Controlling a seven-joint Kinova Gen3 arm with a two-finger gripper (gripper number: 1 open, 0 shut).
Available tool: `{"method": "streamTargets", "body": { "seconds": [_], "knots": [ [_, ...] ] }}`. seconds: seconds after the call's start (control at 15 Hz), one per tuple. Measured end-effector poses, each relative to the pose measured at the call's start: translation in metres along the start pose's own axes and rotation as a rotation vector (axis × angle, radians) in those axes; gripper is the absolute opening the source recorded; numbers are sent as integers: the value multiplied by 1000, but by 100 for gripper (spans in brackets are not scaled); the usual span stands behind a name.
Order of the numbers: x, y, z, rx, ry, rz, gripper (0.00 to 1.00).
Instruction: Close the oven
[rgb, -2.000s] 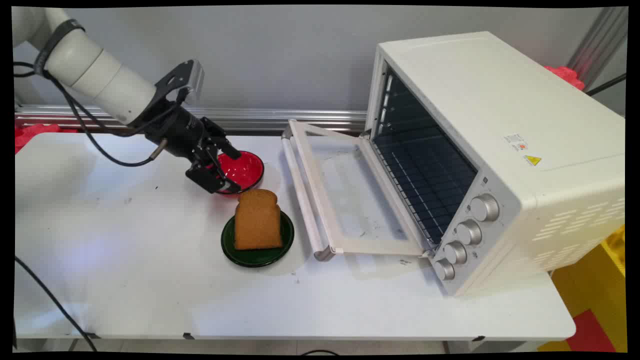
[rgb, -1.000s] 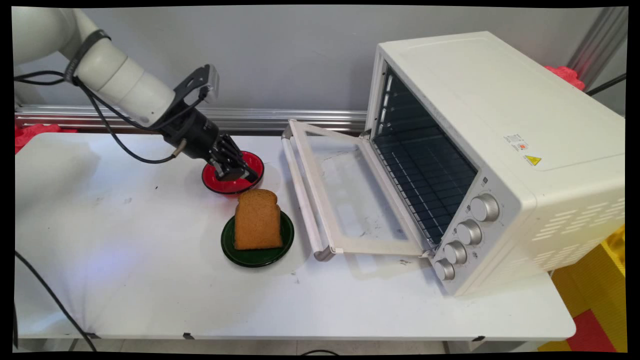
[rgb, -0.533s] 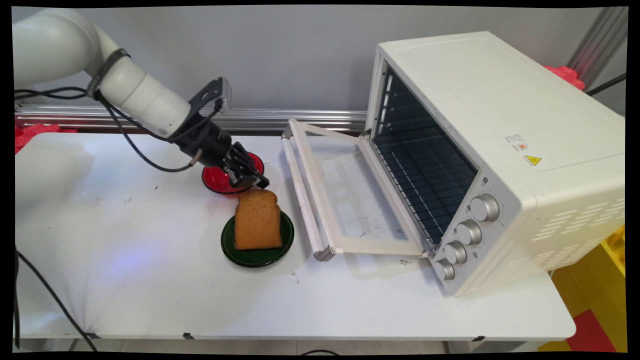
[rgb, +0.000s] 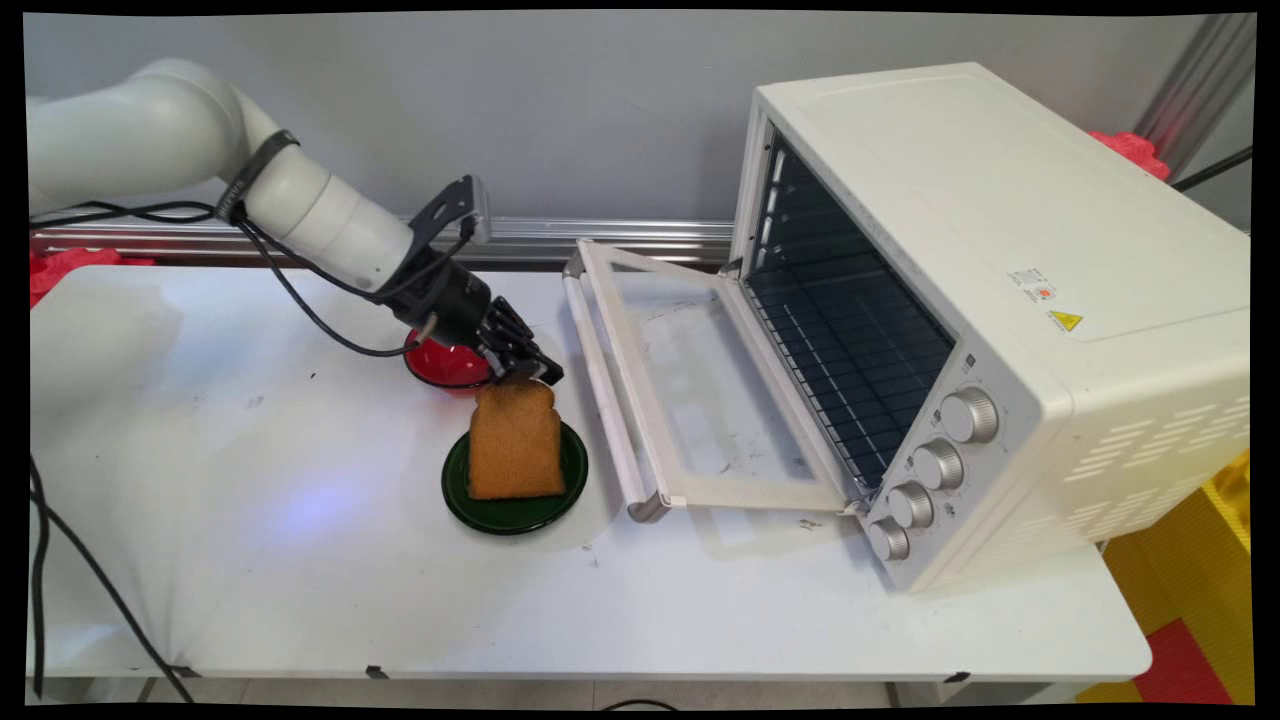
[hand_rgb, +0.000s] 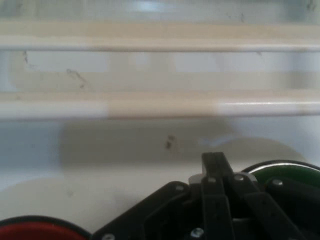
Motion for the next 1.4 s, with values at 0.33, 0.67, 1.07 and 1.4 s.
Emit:
{"method": "streamTargets", "body": {
  "seconds": [0.33, 0.67, 1.07, 1.4],
  "knots": [
    [-1, -2, 16, -7, 17, -3, 0],
    [1, -2, 27, -18, 37, -4, 0],
    [4, -2, 37, -30, 61, -8, 0],
    [10, -2, 41, -40, 89, -5, 0]
  ]
}}
